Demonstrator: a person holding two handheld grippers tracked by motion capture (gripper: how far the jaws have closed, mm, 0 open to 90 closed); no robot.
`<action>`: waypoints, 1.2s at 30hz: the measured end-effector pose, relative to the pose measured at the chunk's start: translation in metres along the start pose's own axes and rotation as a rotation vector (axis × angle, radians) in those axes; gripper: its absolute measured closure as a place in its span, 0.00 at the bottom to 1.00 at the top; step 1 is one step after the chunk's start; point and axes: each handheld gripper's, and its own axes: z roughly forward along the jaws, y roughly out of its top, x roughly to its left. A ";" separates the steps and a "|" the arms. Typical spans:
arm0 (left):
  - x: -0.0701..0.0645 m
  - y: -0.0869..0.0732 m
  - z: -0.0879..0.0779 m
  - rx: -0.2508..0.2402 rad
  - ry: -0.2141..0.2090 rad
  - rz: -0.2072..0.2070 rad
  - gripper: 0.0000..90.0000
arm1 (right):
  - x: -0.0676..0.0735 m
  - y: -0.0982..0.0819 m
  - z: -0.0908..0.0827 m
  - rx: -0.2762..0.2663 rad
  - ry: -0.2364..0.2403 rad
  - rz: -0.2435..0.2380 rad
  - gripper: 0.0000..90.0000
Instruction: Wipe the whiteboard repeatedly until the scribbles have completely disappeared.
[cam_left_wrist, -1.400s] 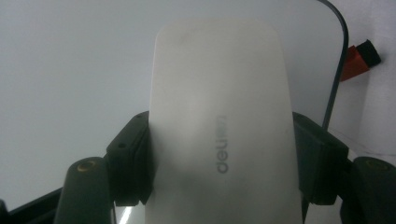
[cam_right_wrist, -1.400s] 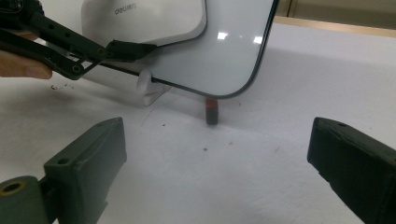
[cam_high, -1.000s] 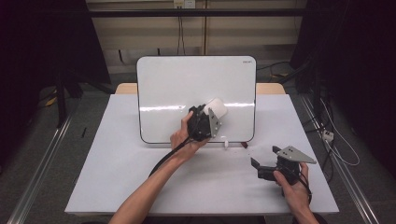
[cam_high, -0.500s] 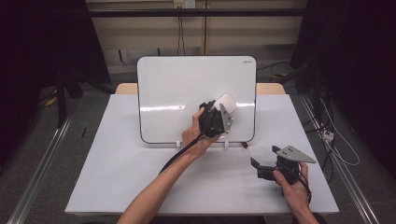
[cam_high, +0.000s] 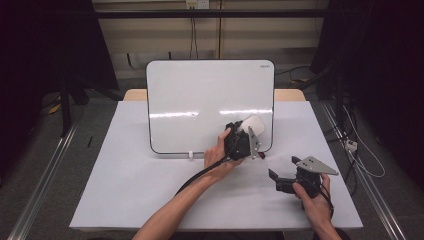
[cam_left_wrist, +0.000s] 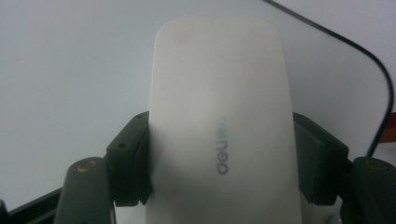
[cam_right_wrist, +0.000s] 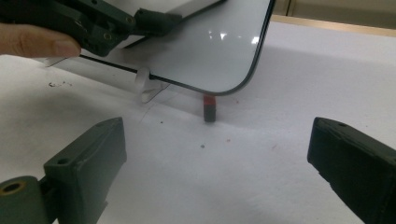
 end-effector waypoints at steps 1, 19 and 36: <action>0.004 -0.001 0.000 0.002 0.004 -0.011 0.35 | 0.000 0.000 0.000 0.000 0.001 0.000 0.05; 0.067 -0.042 -0.029 0.023 0.081 -0.175 0.35 | 0.001 0.001 0.002 0.005 -0.005 0.000 0.05; 0.090 -0.043 -0.057 -0.043 0.013 -0.269 0.35 | 0.002 0.001 0.003 0.009 -0.006 0.001 0.05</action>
